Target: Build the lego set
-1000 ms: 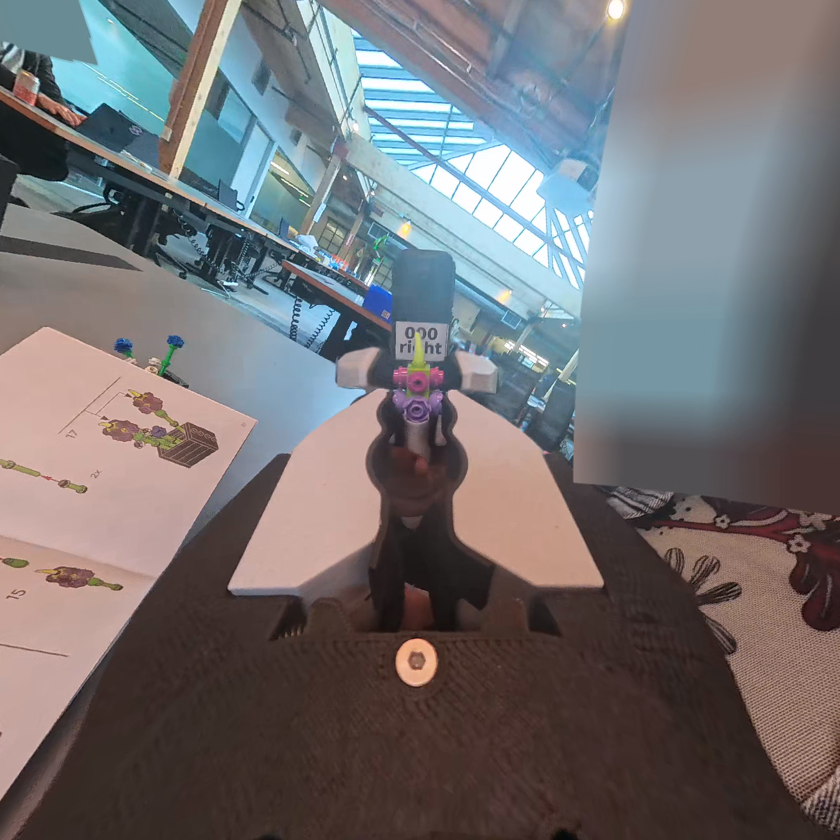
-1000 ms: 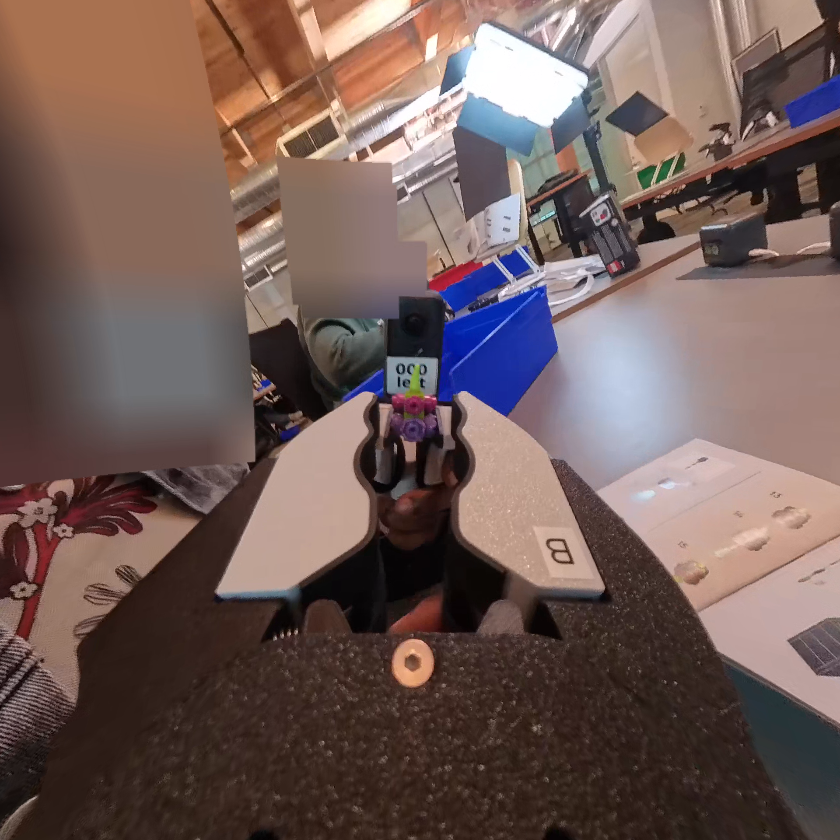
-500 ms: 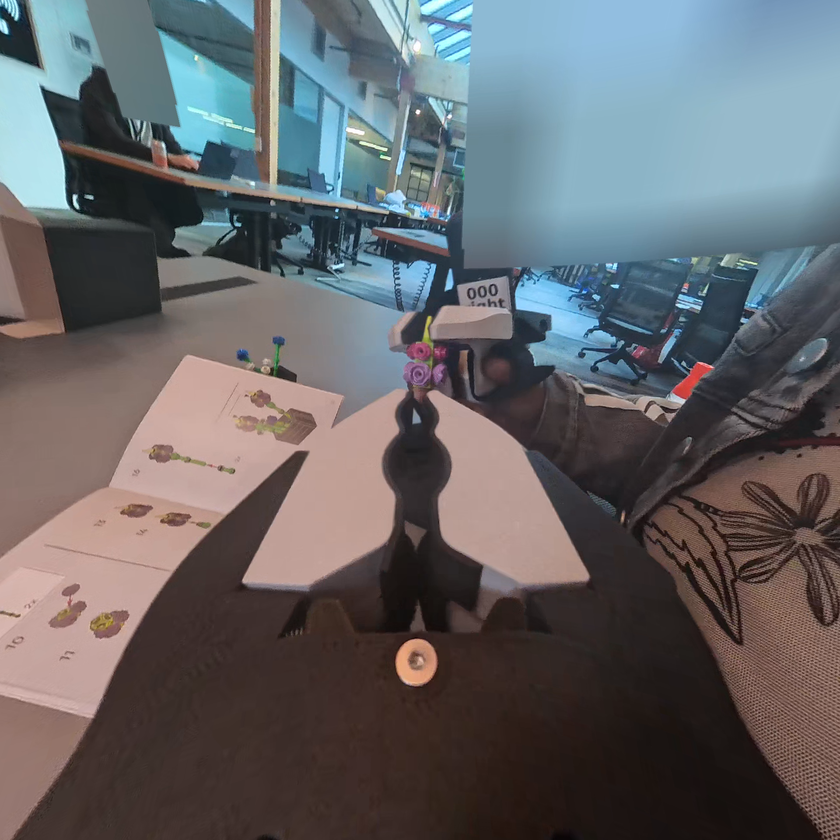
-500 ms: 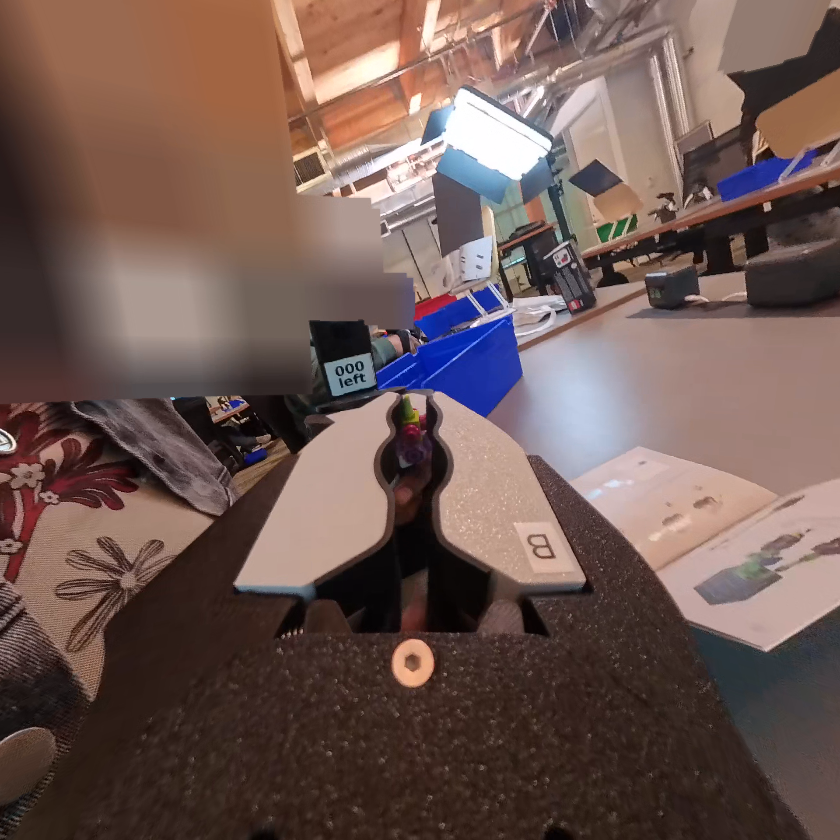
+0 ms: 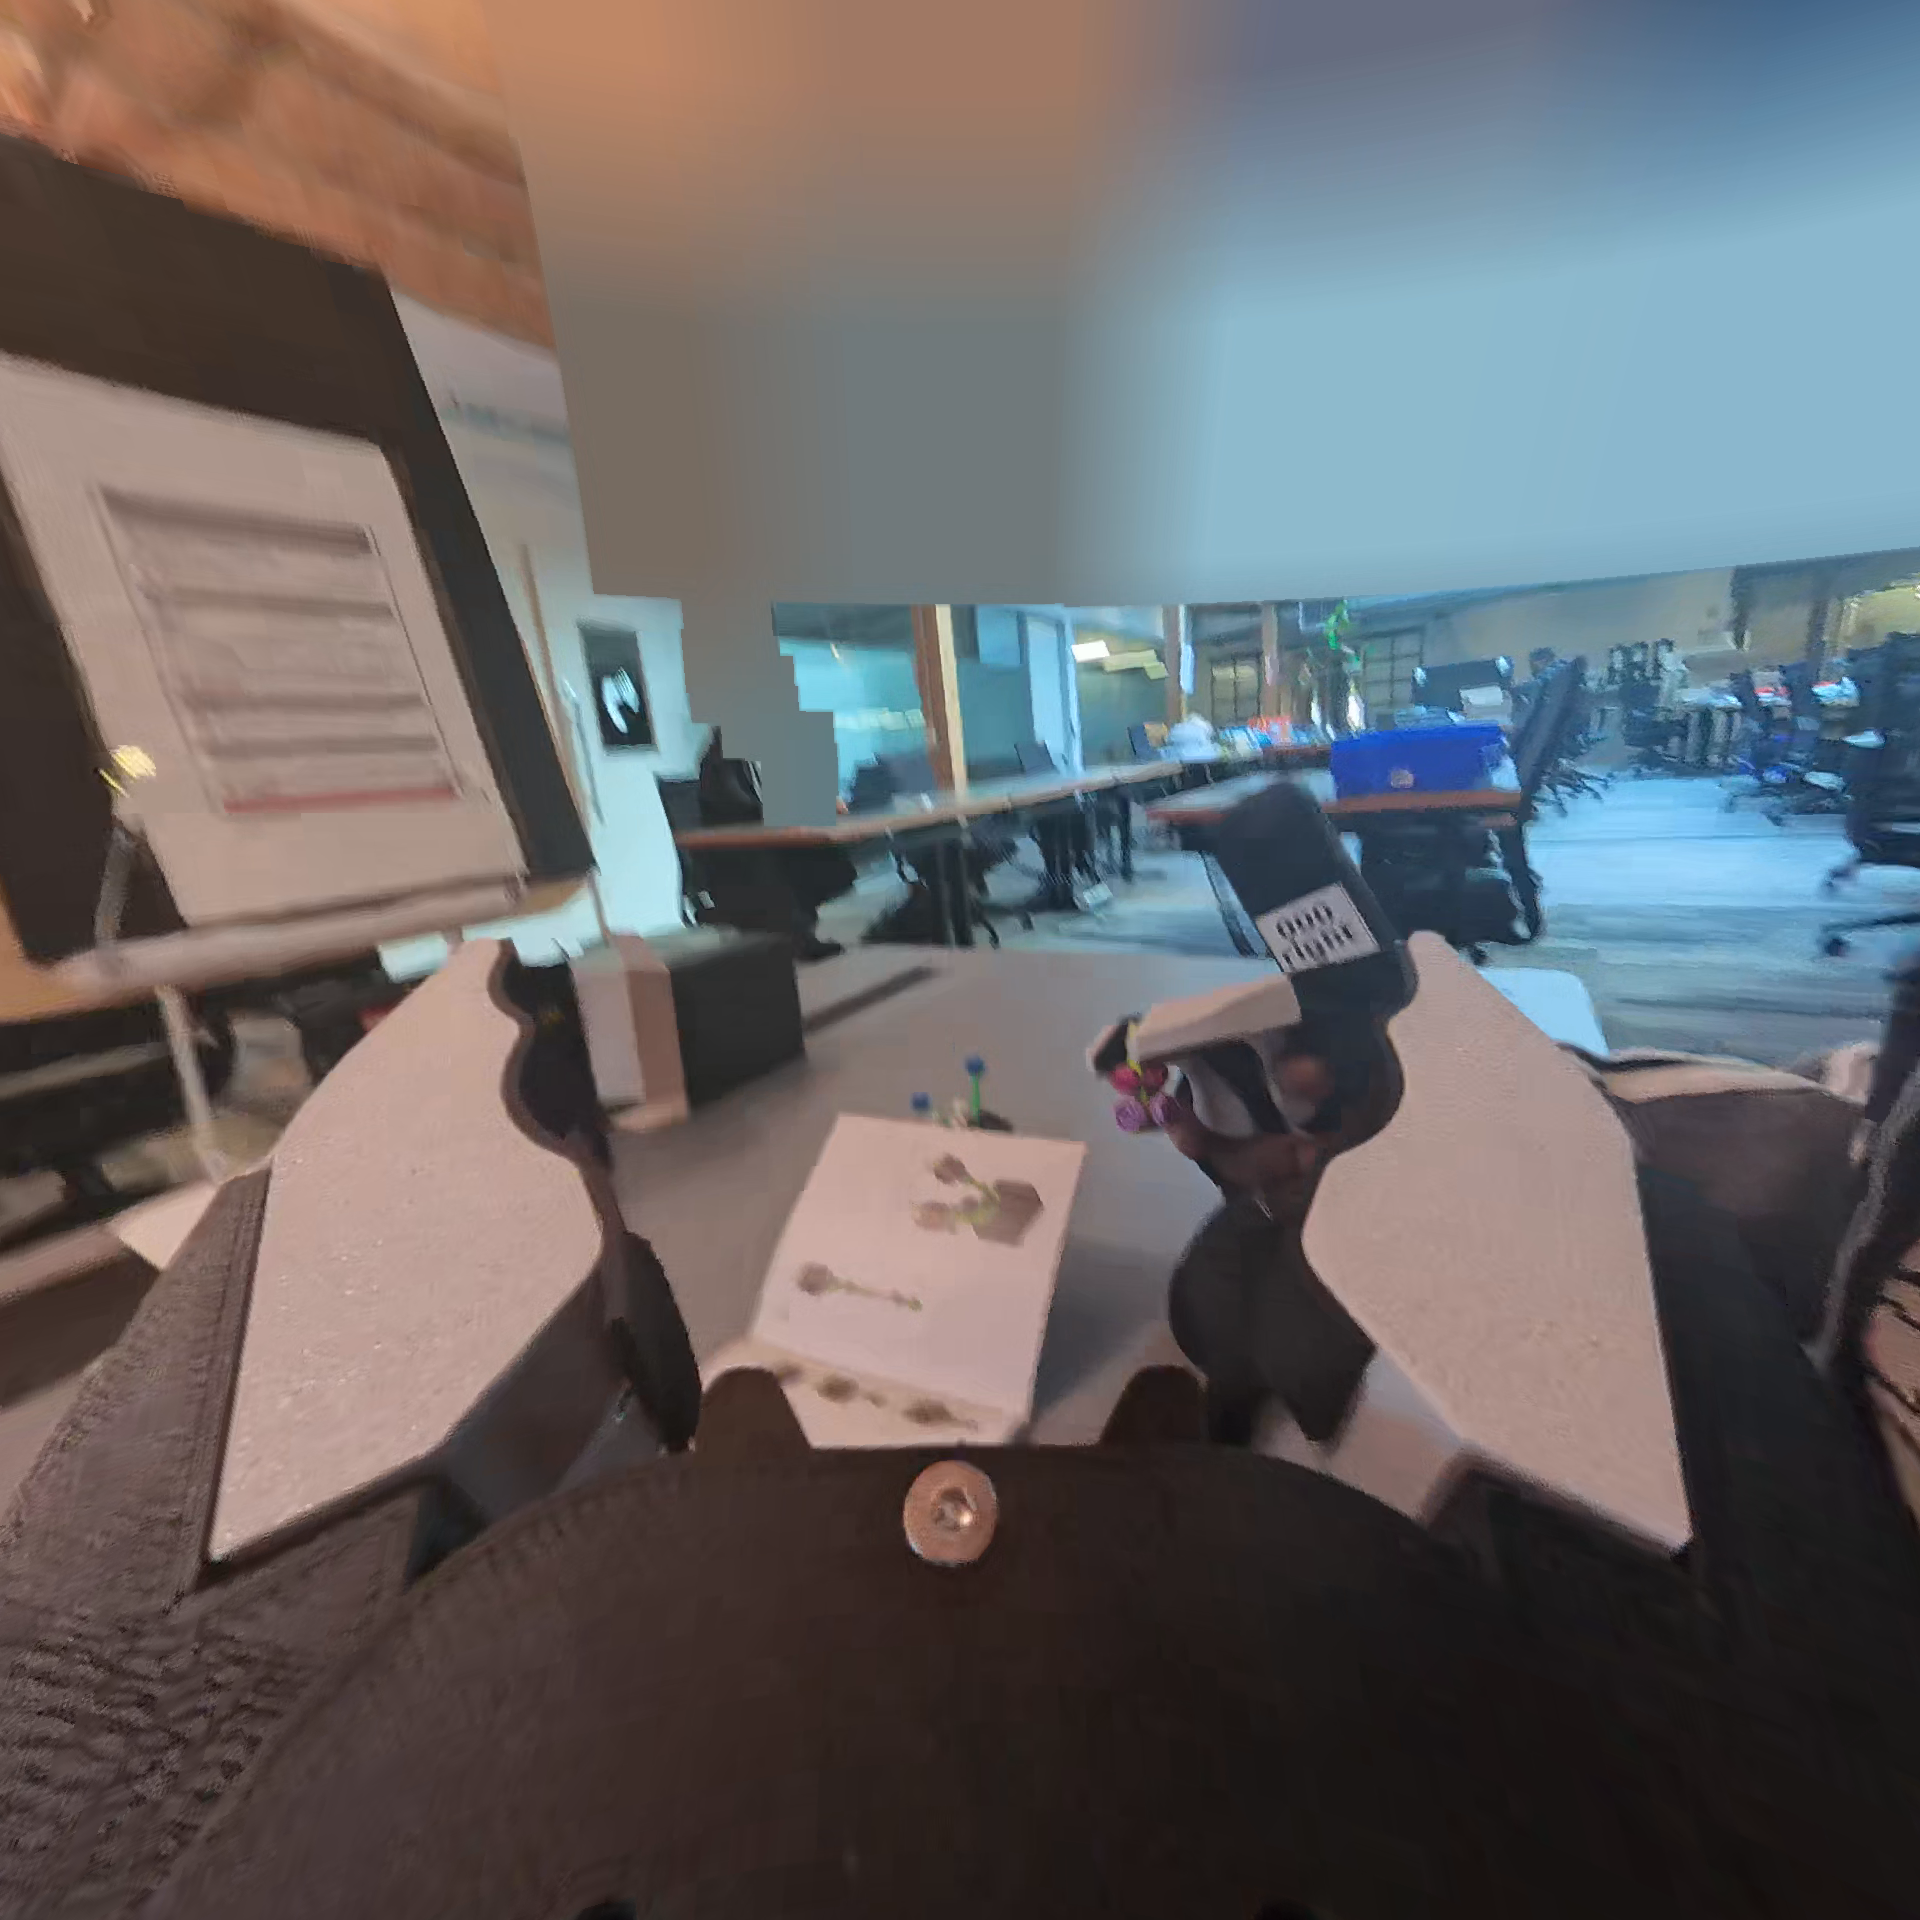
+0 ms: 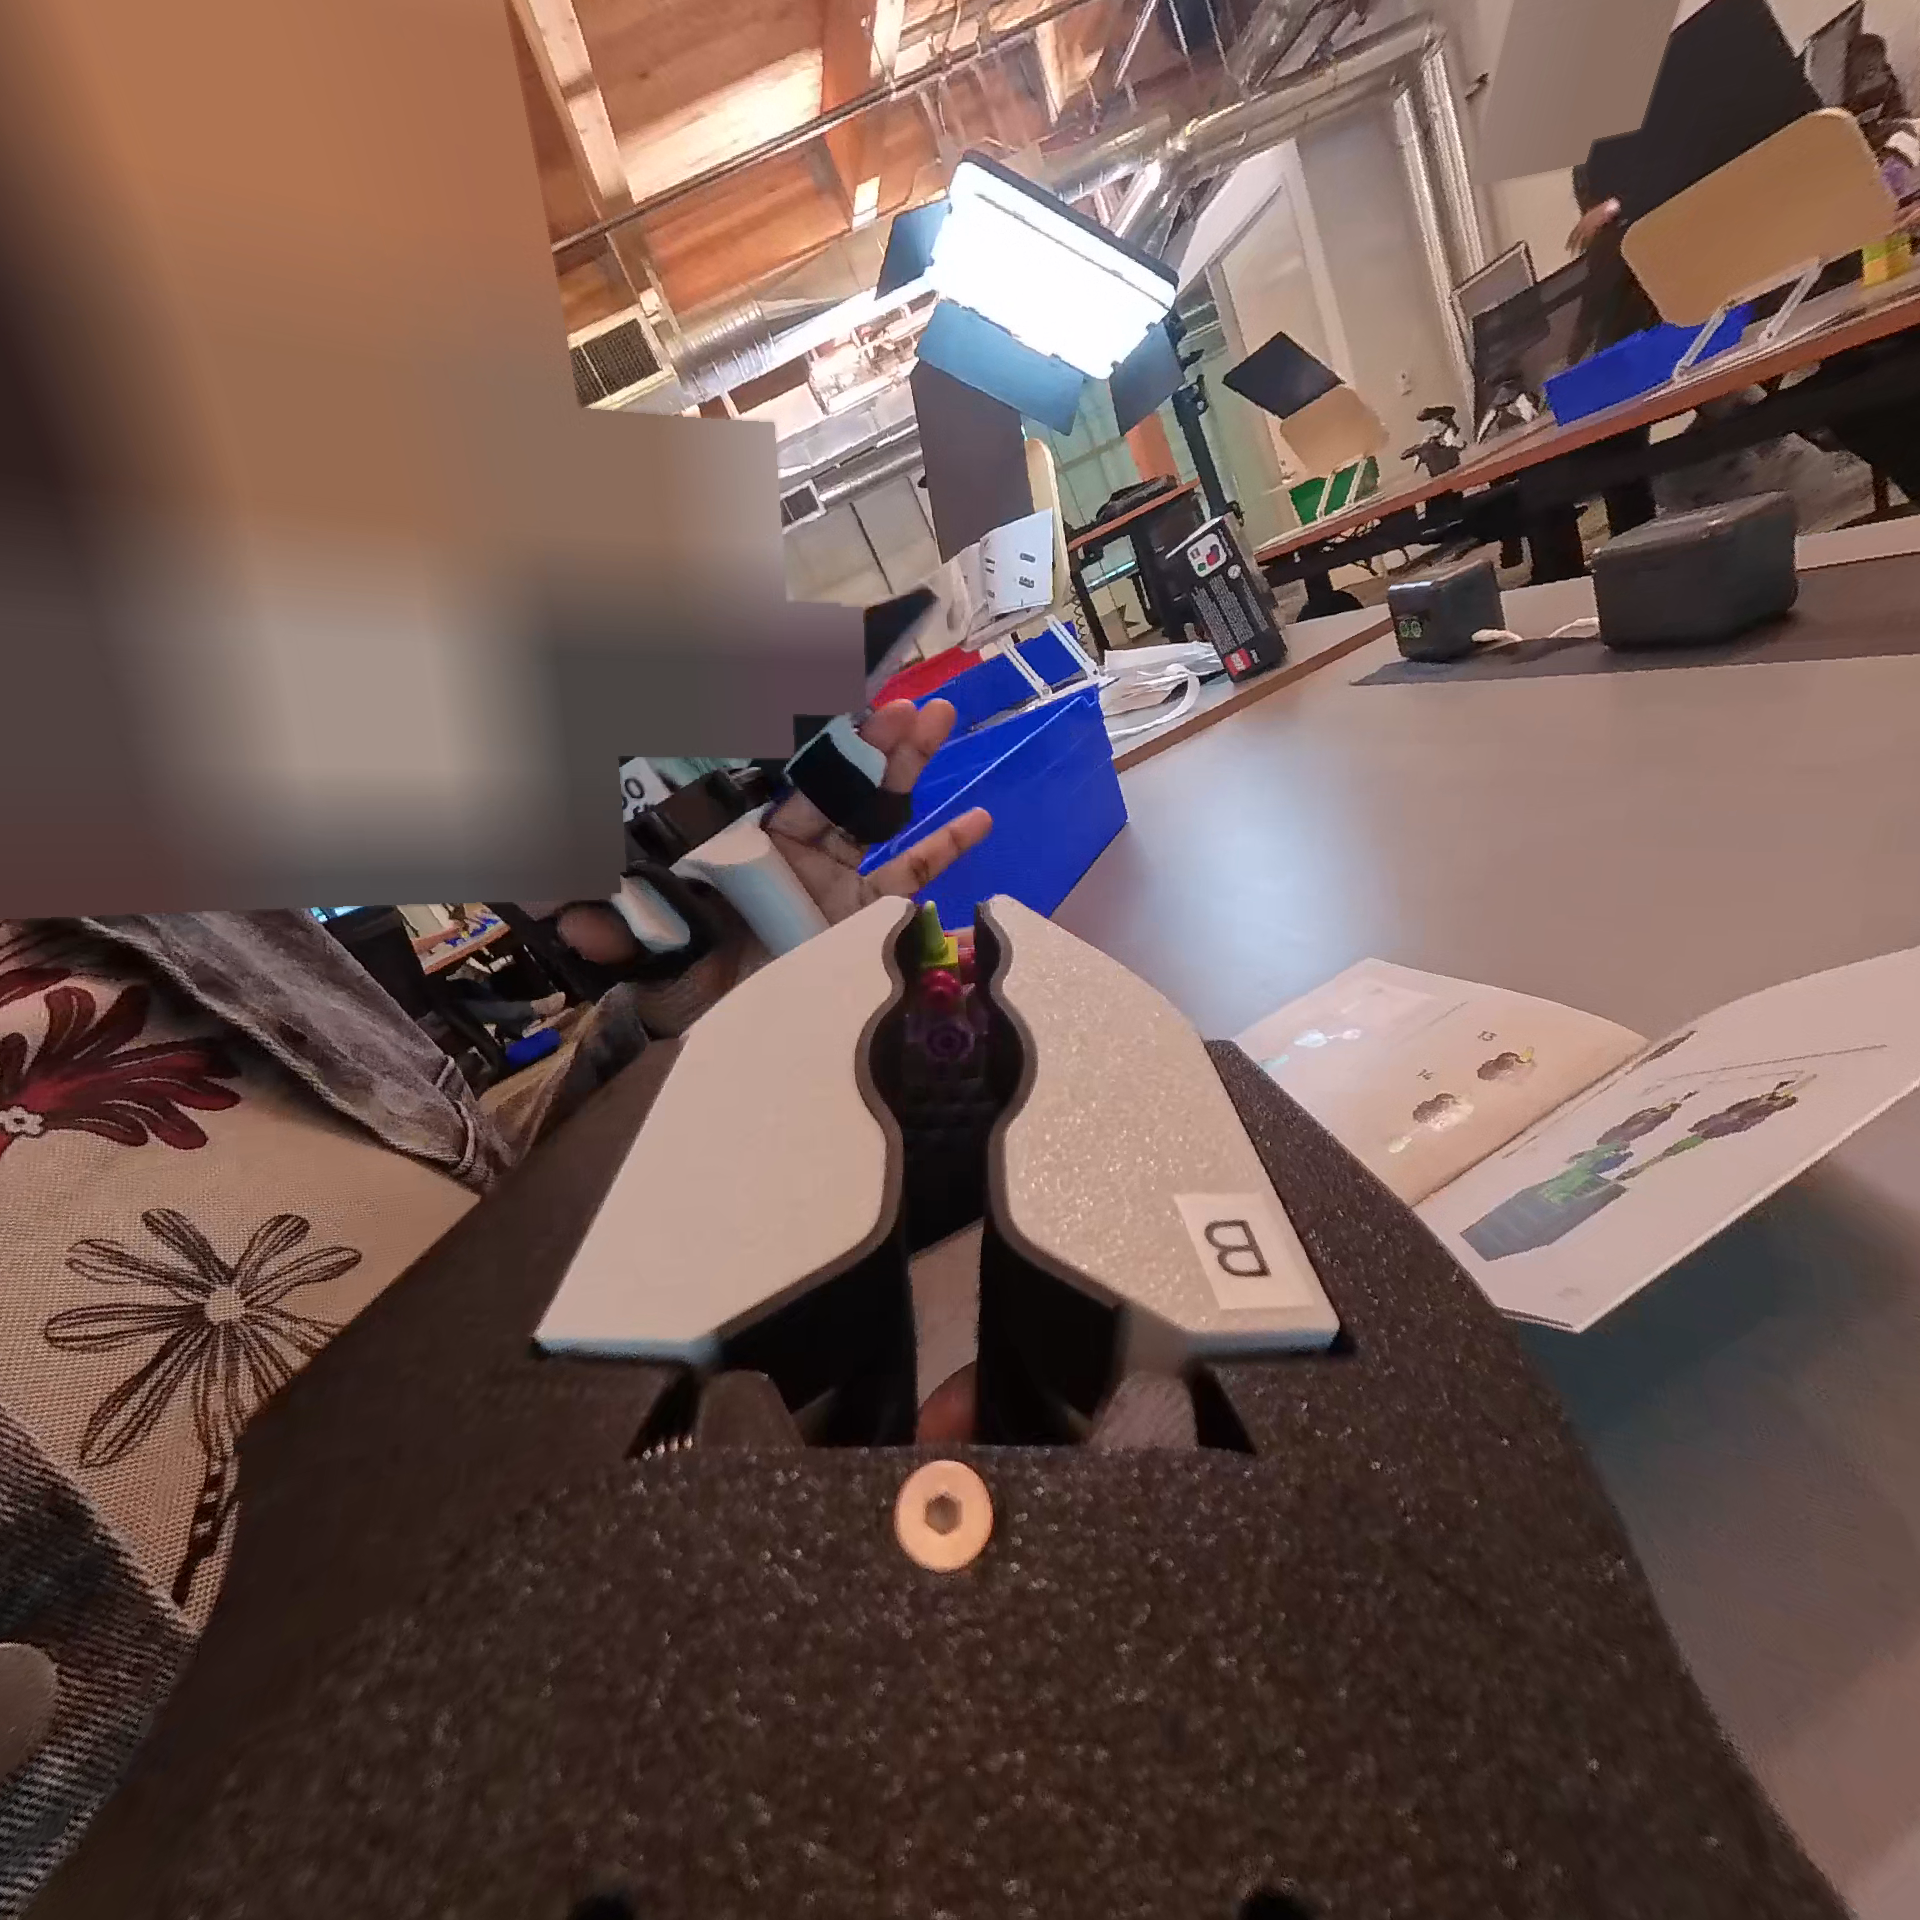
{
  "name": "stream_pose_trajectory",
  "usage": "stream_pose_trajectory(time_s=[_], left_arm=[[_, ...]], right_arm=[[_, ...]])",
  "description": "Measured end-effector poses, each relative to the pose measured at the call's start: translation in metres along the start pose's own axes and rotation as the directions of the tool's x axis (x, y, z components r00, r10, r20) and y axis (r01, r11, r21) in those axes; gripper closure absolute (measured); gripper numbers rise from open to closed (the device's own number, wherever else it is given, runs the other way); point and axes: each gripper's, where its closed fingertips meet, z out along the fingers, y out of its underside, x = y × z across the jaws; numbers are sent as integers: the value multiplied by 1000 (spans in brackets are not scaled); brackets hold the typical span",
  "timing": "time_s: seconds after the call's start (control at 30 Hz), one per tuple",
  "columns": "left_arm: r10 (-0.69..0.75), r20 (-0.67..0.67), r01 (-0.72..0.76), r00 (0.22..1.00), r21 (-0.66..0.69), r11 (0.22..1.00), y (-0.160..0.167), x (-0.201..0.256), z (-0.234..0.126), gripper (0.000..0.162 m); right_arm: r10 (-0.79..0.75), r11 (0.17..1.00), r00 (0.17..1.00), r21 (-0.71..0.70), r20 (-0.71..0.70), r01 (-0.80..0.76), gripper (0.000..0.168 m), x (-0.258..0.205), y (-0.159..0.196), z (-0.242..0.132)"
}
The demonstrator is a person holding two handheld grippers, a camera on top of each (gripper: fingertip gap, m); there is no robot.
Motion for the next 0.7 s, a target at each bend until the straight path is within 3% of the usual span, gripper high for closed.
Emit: stream_pose_trajectory(time_s=[0.07, 0.1, 0.17, 0.2, 0.3, 0.4, 0.47, 0.6, 0.7], left_arm=[[40, 39, -44, 998, 97, 994, -15, -6, -6, 29], [44, 34, -48, 998, 108, 993, -17, -7, -9, 58], [39, -26, -37, 999, 55, 998, -8, -2, -12, 145], [11, -3, -11, 1000, 4, 1000, 0, -6, -12, 162], [-37, -44, 29, 998, -174, 984, 32, 2, -8, 162], [-132, -94, 98, 987, -299, 949, 58, 19, 1, 119], [-224, -148, 164, 963, -336, 927, 64, 34, 6, 119], [-484, -234, 384, 843, -369, 846, 61, 57, 14, 124], [-532, -247, 399, 810, -433, 809, 70, 62, 14, 128]], right_arm=[[16, 1000, 1000, 19, 1, -16, 159, 1, -2, -2], [21, 999, 1000, 26, 0, -21, 159, 2, -3, -2], [30, 999, 1000, 36, 0, -30, 159, 3, -3, -3], [35, 999, 999, 40, -1, -35, 159, 3, -4, -3], [61, 996, 998, 61, -11, -60, 159, 7, -7, -5], [93, 993, 996, 75, 11, -94, 159, 6, -12, -5], [99, 993, 994, 65, 48, -102, 159, -1, -14, -3], [46, 997, 995, -58, 89, -41, 160, -13, -4, 4], [9, 982, 992, -190, 127, 16, 159, -21, 7, 11]])
